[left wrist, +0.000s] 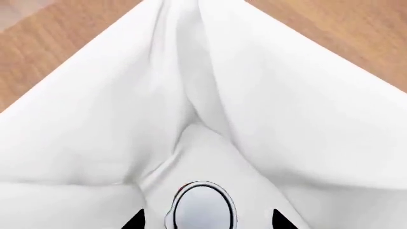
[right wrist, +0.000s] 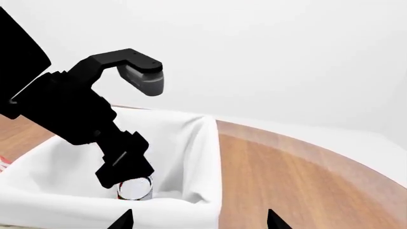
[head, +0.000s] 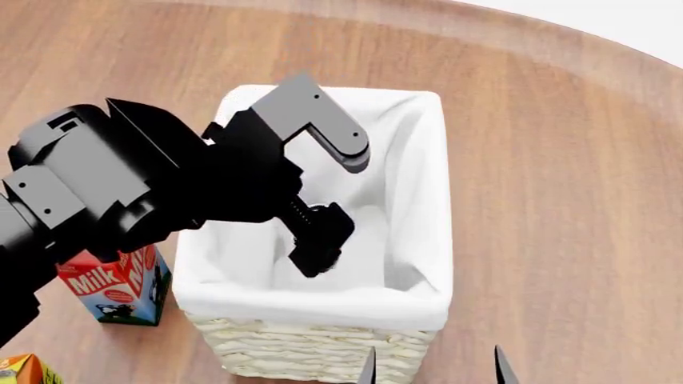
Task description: Pick up the tomato sauce, and put it in the basket.
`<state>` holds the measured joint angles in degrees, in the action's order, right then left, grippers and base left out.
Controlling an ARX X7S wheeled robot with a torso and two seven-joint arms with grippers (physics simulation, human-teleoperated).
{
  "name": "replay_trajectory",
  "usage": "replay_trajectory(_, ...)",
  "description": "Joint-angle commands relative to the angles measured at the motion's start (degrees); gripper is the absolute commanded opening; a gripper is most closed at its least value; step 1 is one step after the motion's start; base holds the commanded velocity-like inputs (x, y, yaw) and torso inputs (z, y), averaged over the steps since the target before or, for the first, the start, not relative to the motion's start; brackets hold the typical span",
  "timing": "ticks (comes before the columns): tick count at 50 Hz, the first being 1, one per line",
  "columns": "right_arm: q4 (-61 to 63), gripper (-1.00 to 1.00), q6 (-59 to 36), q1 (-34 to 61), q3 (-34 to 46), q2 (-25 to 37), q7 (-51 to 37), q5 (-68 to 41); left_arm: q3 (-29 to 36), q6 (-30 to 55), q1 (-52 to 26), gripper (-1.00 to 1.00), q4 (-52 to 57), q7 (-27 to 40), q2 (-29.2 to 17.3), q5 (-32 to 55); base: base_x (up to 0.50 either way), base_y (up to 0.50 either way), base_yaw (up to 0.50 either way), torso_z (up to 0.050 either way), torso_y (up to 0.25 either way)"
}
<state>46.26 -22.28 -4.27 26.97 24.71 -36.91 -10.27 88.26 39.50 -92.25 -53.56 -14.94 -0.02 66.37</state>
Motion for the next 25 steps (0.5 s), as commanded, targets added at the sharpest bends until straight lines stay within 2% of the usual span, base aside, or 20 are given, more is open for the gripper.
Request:
replay_trajectory(1,0.28,1.00,-0.44,0.19,0.16,0.04,-0.19,-0.10,-0.21,-0.46,-0.58,1.00,-0.74,0.96,0.01,0.56,0.00,0.00,0.00,0.000,0.000)
replay_trajectory(22,0.01,1.00,-0.40,0.42,0.63,0.06,-0.43,0.01,-0.78,-3.20,-0.68,1.00,-3.09,1.02,0.01,1.86,0.00,0.00,0.00,0.000,0.000)
replay_trajectory(25,-0.03,1.00,-0.30,0.40,0.66,0.10,-0.46,0.03,-0.57,-5.61,0.63,1.00,-3.96,1.75,0.01,1.29,0.00,0.00,0.00,0.000,0.000)
